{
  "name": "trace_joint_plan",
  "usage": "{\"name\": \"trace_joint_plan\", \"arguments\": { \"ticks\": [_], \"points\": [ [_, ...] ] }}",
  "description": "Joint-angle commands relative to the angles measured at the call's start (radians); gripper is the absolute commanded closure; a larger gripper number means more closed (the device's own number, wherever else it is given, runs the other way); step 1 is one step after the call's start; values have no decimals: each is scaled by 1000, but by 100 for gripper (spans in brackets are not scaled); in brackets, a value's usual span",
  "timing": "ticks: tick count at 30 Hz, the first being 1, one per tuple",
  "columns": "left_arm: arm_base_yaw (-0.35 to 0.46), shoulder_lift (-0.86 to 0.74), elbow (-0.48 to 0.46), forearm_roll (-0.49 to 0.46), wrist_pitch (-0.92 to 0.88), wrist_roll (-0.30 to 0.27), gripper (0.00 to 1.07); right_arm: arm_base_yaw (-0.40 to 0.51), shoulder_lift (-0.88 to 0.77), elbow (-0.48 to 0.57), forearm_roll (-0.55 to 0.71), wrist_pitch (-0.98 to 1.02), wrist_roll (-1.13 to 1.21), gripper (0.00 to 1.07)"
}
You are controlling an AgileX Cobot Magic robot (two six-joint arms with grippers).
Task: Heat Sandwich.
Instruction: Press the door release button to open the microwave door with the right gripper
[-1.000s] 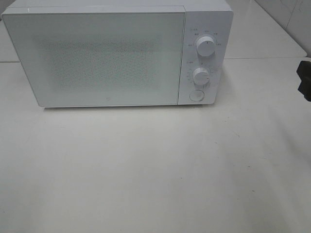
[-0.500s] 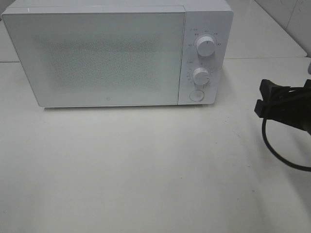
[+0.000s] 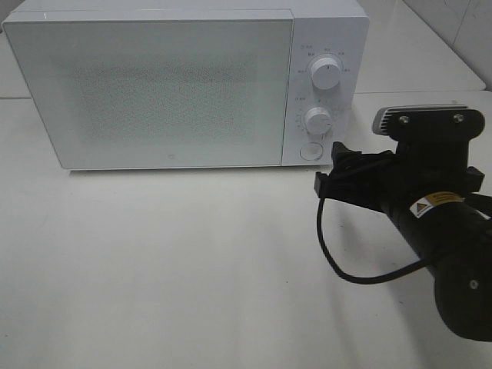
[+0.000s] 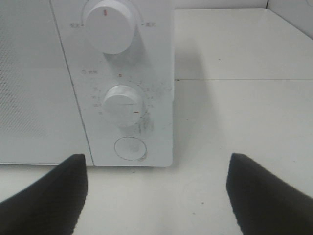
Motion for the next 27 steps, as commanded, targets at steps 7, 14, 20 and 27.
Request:
{"name": "trace_joint_plan", "arguments": {
  "ticks": [7,14,20,27],
  "points": [
    [3,-17,2,-7,-12,-8,7,87,86,-86,61,1,-16,31],
    [3,-17,2,-7,-12,-8,7,112,110,-123,79,38,-16,31],
    [3,-17,2,-7,-12,-8,7,112,110,-129,83,52,83,32],
    [3,-17,2,-7,-12,-8,7,112,110,-129,92,71,351,37]
  ]
}}
